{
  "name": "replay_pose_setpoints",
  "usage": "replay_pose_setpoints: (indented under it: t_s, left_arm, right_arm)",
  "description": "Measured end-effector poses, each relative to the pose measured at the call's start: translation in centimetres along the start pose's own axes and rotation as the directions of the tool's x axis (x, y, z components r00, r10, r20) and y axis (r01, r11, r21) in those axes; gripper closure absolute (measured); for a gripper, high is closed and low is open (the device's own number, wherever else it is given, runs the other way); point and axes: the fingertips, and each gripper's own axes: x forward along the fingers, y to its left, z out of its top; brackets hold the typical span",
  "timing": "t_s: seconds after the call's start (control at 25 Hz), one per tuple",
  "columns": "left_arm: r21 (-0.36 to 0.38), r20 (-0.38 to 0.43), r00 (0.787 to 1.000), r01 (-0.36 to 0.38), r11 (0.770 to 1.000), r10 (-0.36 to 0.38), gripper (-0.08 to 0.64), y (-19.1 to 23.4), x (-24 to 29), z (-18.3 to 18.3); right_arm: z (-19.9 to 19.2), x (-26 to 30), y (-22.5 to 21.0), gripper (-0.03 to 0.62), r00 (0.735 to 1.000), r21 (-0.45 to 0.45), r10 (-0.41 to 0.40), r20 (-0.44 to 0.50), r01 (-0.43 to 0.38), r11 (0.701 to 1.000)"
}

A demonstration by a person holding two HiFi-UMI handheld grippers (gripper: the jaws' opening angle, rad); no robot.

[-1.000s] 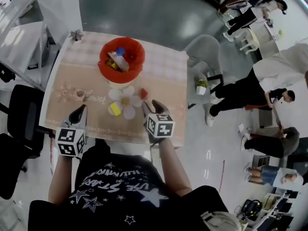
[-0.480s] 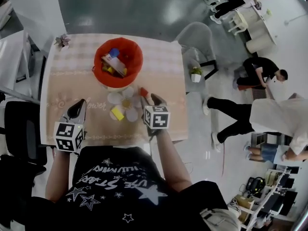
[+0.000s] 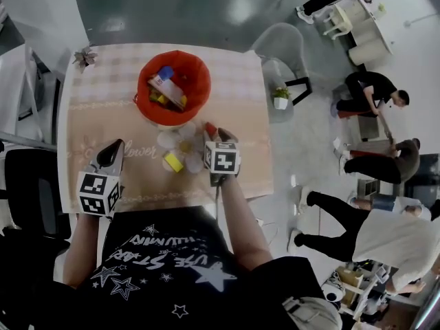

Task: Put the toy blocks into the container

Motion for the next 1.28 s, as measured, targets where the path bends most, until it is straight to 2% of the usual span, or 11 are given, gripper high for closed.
replay_pose_setpoints:
  t_s: [0.24,0.28,0.36,0.64,0.96,1.12,1.28]
  left_arm:
    - [0.008,-0.006,1.0,0.014,1.0,-0.013,0.549,0.1,-0.1,-0.4]
    - [0.01,-0.007,1.0,0.015,1.0,-0.015,0.549,0.1,-0.1,-0.4]
    - [0.011,-0.007,1.0,0.018,1.0,-0.018,0.551,0.0,-0.1,-0.5]
    - [0.01,-0.001,1.0,0.023,1.0,-0.023,0.549,0.2,-0.2,-0.4]
    - [0.009,0.03,0.999,0.017,1.0,-0.017,0.549,0.4,-0.4,0.5]
    - [0.005,0.047,0.999,0.012,1.0,-0.012,0.549,0.5,-0.8,1.1]
    - [-0.003,0.058,0.998,0.004,1.0,-0.004,0.549,1.0,-1.0,1.2]
  right_arm:
    - [-0.4,0.9,-0.4,0.41,0.999,0.014,-0.039,-0.026,0.04,0.999]
    - [-0.6,0.9,-0.5,0.456,0.998,0.012,-0.048,-0.033,0.048,0.999]
    - [-0.7,0.8,-0.4,0.459,0.998,0.008,-0.05,-0.035,0.05,0.999]
    - [0.6,-0.7,0.0,0.46,0.999,0.027,-0.035,0.019,0.034,0.999]
    - [6.5,-5.5,0.6,0.46,0.986,0.023,0.013,0.167,-0.017,1.0]
    - [10.8,-8.6,1.2,0.46,0.962,0.006,0.031,0.27,-0.034,0.999]
    - [14.7,-11.0,2.9,0.46,0.927,-0.021,0.059,0.37,-0.055,0.998]
